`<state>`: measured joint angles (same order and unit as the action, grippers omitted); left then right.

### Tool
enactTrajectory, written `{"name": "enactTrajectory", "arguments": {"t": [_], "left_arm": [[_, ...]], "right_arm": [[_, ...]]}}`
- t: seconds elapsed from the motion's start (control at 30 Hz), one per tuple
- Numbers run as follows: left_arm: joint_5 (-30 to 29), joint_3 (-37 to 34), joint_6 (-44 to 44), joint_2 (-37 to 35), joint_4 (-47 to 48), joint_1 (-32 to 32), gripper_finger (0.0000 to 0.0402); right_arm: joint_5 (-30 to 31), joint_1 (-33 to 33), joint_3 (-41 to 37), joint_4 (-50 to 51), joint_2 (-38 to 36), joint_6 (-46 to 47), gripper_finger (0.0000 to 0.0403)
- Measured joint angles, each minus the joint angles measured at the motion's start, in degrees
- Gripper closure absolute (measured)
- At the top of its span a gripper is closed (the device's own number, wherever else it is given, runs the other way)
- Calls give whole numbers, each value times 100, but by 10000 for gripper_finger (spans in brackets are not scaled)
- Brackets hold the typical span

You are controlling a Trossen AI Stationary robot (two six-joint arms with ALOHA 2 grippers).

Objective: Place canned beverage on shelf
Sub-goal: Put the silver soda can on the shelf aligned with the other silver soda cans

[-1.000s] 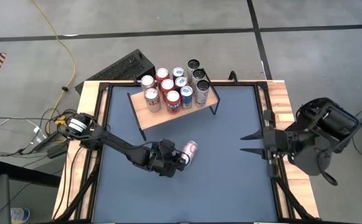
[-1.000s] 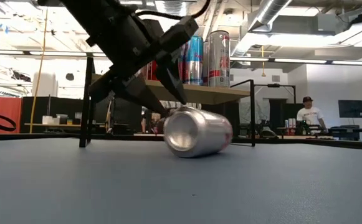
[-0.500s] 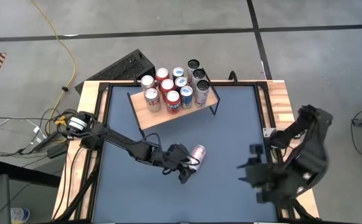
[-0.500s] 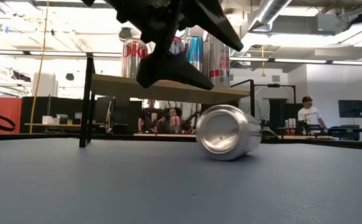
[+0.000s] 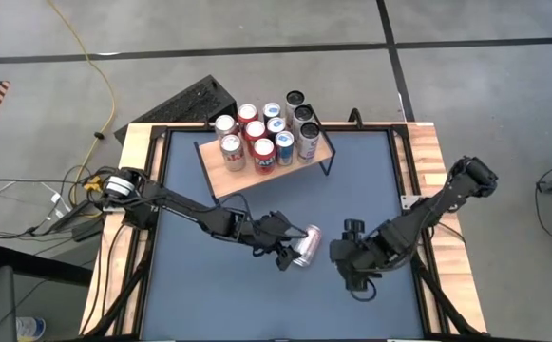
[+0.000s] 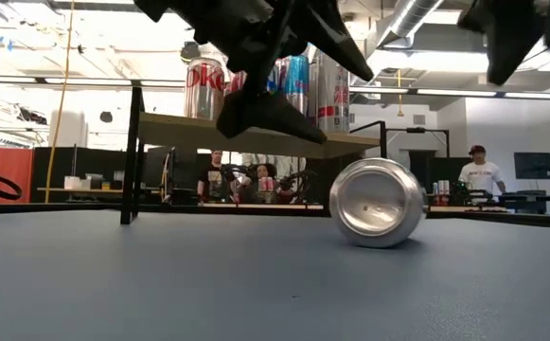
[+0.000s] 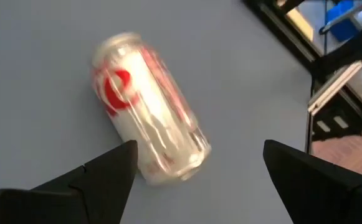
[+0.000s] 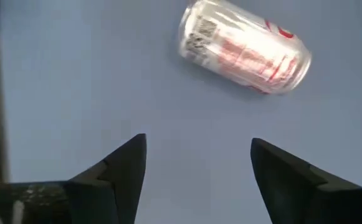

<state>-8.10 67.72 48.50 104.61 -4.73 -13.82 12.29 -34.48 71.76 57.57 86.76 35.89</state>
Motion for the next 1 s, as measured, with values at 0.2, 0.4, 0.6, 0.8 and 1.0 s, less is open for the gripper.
{"name": "enactTrajectory", "arguments": {"t": [0.2,0.4,0.6,0.8,1.0], "left_arm": [[-132,0,-52,0,343,39,67],[271,-2,-15,382,72,138,67],[763,-8,126,686,-269,211,67],[775,0,9,702,-530,212,67],[884,0,62,698,-261,324,67]], "right_arm": [[93,356,-607,-224,0,-144,128],[-216,723,-1600,-1688,7,-353,128],[-261,1156,-1892,-2243,21,-773,128],[-326,1450,-1983,-3117,212,-1555,128],[-581,1716,-1936,-3605,535,-1780,128]]}}
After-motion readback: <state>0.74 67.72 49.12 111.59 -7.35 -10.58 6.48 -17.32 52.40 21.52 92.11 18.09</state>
